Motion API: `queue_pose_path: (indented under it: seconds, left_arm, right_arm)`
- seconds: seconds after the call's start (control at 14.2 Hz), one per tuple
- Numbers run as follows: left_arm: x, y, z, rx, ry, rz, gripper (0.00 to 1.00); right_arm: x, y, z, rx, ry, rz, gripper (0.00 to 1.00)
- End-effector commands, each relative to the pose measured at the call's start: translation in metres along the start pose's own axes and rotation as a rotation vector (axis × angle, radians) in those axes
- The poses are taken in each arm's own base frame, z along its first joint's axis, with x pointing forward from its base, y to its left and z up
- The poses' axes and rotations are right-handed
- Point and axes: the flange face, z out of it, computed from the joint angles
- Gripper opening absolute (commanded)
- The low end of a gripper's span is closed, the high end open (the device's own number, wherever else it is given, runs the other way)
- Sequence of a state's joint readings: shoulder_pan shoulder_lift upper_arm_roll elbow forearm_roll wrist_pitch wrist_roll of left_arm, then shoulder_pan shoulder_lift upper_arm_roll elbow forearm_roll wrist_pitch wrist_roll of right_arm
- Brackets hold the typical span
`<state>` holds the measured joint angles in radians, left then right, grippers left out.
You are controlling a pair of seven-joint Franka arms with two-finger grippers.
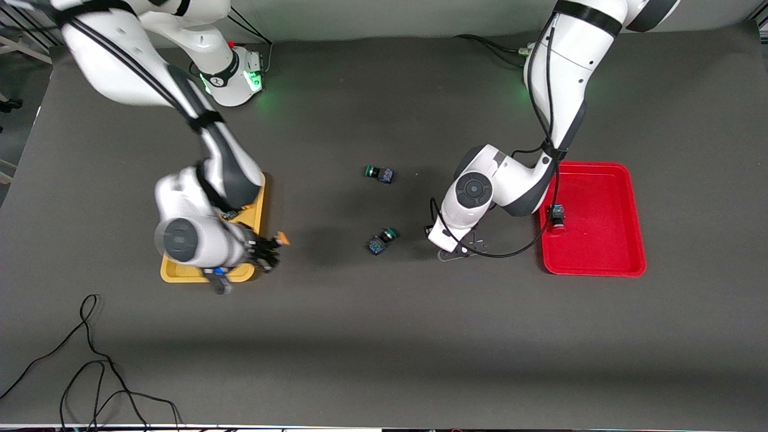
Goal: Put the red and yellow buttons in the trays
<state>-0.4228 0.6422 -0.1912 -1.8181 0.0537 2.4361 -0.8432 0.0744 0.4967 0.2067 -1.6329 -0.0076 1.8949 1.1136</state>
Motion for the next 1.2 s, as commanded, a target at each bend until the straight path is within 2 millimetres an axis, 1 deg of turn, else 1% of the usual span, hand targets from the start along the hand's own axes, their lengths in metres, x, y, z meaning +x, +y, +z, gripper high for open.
queue_pose_path:
  seconds: [0.0, 0.07, 0.14, 0.21, 0.28, 0.35, 0.42, 0.49, 0.56, 0.63, 0.7, 0.77, 0.85, 0.92, 0.99, 1.06, 1.13]
  left_arm:
    - [0.008, 0.007, -0.026, 0.044, -0.012, -0.023, 0.16]
    - [0.015, 0.009, -0.042, 0.064, -0.028, -0.025, 0.16]
    - [0.025, 0.002, -0.061, 0.091, -0.052, -0.037, 0.16]
    - [0.040, -0.017, -0.083, 0.100, -0.068, -0.062, 0.16]
    - [0.049, -0.033, -0.107, 0.084, -0.086, -0.057, 0.15]
    - [0.058, -0.060, -0.121, 0.077, -0.122, -0.044, 0.15]
    - [0.067, -0.094, -0.129, 0.083, -0.147, -0.014, 0.15]
    - [0.076, -0.131, -0.133, 0.086, -0.165, 0.020, 0.15]
    - [0.083, -0.174, -0.137, 0.083, -0.179, 0.058, 0.16]
    - [0.089, -0.214, -0.137, 0.079, -0.195, 0.111, 0.16]
    - [0.095, -0.259, -0.132, 0.074, -0.214, 0.160, 0.16]
    - [0.105, -0.298, -0.129, 0.069, -0.220, 0.201, 0.16]
    - [0.115, -0.327, -0.124, 0.080, -0.223, 0.225, 0.16]
    - [0.121, -0.347, -0.113, 0.100, -0.225, 0.242, 0.18]
    - [0.125, -0.363, -0.101, 0.115, -0.223, 0.245, 0.18]
    - [0.127, -0.374, -0.083, 0.126, -0.216, 0.251, 0.18]
    - [0.127, -0.382, -0.068, 0.135, -0.199, 0.260, 0.21]
  right_arm:
    - [0.037, 0.043, 0.008, -0.046, -0.013, -0.068, 0.04]
    - [0.056, 0.057, 0.018, -0.053, -0.011, -0.084, 0.04]
    - [0.073, 0.072, 0.032, -0.060, -0.011, -0.106, 0.04]
    - [0.084, 0.084, 0.052, -0.048, 0.005, -0.115, 0.04]
    - [0.091, 0.097, 0.074, -0.033, 0.023, -0.124, 0.04]
    - [0.094, 0.101, 0.086, -0.010, 0.047, -0.134, 0.05]
    - [0.095, 0.101, 0.095, 0.001, 0.056, -0.136, 0.07]
    - [0.097, 0.102, 0.096, 0.006, 0.061, -0.133, 0.08]
    - [0.099, 0.103, 0.097, 0.006, 0.062, -0.131, 0.18]
    - [0.099, 0.103, 0.096, 0.005, 0.062, -0.129, 0.64]
    - [0.099, 0.104, 0.093, 0.009, 0.066, -0.128, 0.99]
    - [0.099, 0.103, 0.084, 0.014, 0.071, -0.125, 1.00]
    - [0.097, 0.105, 0.067, 0.024, 0.080, -0.125, 1.00]
    - [0.094, 0.106, 0.048, 0.030, 0.086, -0.129, 1.00]
    - [0.091, 0.108, 0.019, 0.039, 0.094, -0.131, 1.00]
    - [0.086, 0.110, -0.007, 0.037, 0.096, -0.151, 1.00]
    - [0.078, 0.113, -0.040, 0.044, 0.105, -0.196, 1.00]
